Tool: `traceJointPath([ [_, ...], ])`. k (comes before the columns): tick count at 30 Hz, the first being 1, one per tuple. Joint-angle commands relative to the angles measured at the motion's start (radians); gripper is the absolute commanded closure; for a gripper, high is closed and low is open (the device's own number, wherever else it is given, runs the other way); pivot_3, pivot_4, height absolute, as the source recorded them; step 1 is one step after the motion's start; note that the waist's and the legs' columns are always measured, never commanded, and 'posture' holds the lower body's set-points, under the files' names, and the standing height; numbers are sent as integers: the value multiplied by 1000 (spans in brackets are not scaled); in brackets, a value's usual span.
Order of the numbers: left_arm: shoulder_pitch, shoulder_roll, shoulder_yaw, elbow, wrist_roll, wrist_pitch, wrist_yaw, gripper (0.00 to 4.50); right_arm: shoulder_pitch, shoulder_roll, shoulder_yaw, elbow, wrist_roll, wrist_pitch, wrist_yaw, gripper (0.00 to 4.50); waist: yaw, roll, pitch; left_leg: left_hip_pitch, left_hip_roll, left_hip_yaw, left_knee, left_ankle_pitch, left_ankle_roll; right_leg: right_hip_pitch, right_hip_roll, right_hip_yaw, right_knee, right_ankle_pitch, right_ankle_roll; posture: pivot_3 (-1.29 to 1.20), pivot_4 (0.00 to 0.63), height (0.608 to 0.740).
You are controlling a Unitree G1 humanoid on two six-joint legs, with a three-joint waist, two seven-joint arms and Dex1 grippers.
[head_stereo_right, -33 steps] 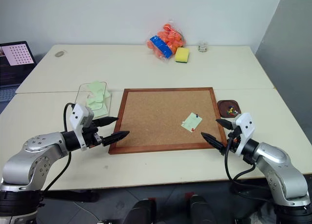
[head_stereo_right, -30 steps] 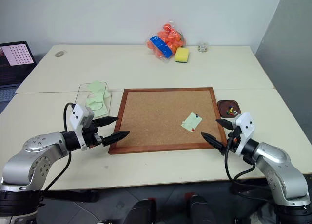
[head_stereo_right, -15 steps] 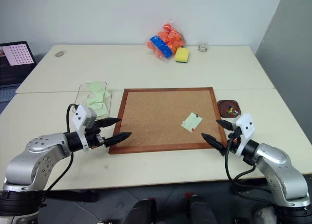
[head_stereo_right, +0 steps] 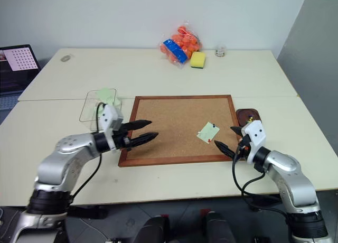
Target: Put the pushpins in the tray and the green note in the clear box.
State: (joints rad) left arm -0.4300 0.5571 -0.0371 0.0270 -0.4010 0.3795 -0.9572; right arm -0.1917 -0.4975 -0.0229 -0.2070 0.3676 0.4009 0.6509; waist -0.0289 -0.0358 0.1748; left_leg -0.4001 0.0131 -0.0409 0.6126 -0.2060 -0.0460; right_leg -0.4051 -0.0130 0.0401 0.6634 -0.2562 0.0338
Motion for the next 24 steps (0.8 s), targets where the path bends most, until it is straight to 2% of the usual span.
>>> traceJointPath([
  [1, -61, -34, -47, 105, 54, -98, -49, 2640, -59, 27, -9, 40, -15, -32, -22, 0, 0, 0, 0, 0, 0, 0, 0, 0, 0, 0, 0, 0, 0, 0, 0, 0, 150, 740],
  [10, -176, -132, -112, 378, 152, -263, -97, 4407, -176, 95, 53, 209, -109, -78, -63, 0, -1, 0, 0, 0, 0, 0, 0, 0, 0, 0, 0, 0, 0, 1, -2, 0, 150, 740],
  [18, -160, -188, -138, 463, 210, -327, -95, 4473, -237, 156, 78, 342, -147, -123, -71, 0, -2, 0, 0, 0, 0, 0, 0, 0, 0, 0, 0, 0, 0, 2, -4, 0, 150, 740],
  [24, -91, -182, -179, 462, 262, -343, -109, 4473, -297, 190, 84, 475, -180, -156, -76, 0, -3, 2, -1, 1, 0, 0, 0, 0, 0, 0, 0, 1, 1, 2, -4, 0, 150, 740],
])
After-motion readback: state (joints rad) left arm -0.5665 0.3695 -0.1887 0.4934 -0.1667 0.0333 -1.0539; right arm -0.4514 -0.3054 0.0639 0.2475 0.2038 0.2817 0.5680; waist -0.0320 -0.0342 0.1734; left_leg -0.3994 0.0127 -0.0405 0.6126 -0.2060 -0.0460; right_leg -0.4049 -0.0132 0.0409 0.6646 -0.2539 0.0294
